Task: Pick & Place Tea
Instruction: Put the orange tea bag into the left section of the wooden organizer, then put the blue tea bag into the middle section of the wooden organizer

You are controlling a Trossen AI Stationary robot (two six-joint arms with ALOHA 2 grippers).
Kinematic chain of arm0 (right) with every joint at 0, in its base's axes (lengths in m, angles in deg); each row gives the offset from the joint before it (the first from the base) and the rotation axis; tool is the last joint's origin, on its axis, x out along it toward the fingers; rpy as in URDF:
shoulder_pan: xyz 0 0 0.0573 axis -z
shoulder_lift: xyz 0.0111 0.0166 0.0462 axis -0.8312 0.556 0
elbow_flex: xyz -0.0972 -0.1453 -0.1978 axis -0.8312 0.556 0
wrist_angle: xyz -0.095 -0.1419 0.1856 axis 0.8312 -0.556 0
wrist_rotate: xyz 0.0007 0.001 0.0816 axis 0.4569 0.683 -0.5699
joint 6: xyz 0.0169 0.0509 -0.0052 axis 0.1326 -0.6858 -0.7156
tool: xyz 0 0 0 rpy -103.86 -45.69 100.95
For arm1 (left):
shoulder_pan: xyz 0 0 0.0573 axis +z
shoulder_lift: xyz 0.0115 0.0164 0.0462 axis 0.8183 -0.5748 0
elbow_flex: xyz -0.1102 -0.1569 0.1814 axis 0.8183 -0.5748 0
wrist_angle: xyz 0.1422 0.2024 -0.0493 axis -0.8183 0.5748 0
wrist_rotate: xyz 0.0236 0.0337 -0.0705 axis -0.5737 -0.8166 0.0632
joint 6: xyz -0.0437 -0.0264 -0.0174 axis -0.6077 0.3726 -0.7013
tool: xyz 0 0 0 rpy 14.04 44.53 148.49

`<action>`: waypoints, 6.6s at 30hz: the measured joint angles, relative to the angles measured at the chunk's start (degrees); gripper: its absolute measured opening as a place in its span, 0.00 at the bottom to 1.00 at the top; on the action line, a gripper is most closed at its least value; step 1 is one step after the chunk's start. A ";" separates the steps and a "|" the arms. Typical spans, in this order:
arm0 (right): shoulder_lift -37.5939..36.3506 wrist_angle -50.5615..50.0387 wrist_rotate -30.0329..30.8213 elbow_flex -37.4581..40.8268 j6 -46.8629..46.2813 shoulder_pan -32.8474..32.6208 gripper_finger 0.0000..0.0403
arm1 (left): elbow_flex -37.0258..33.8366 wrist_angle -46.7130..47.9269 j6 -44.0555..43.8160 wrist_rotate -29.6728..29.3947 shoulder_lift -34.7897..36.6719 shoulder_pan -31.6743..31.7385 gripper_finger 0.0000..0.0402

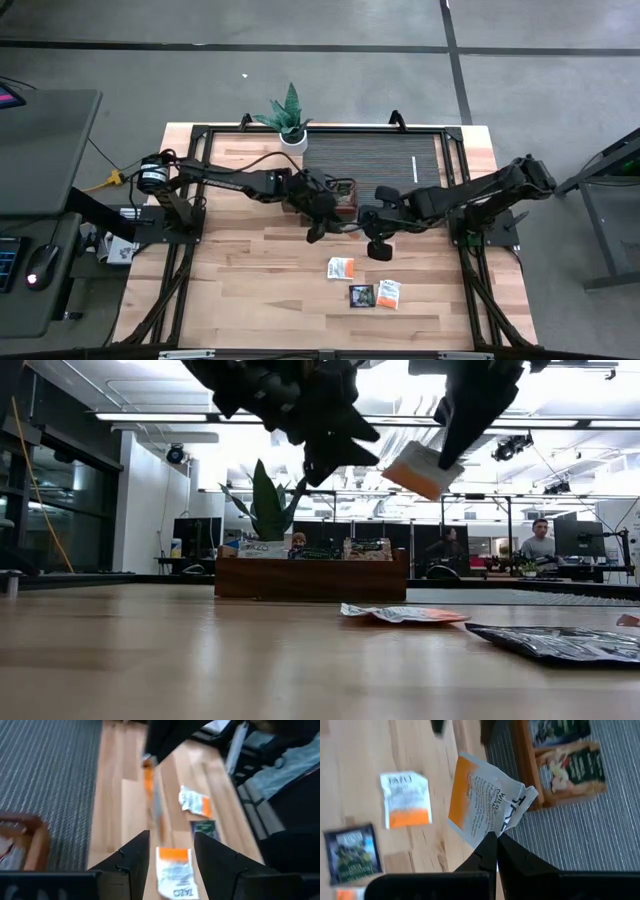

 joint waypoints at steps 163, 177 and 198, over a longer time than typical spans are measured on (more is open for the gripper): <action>-20.28 14.37 10.51 20.74 -28.55 -5.27 0.37 | -45.64 -36.40 -17.92 -28.98 17.75 11.61 0.34; -20.28 16.09 -2.59 24.90 -28.17 -5.33 0.37 | -40.85 -37.47 -18.27 -20.70 20.78 11.61 0.34; -20.26 34.54 -9.53 33.49 -32.42 -11.78 0.37 | -33.12 -31.15 -28.65 -27.62 15.09 -11.68 0.34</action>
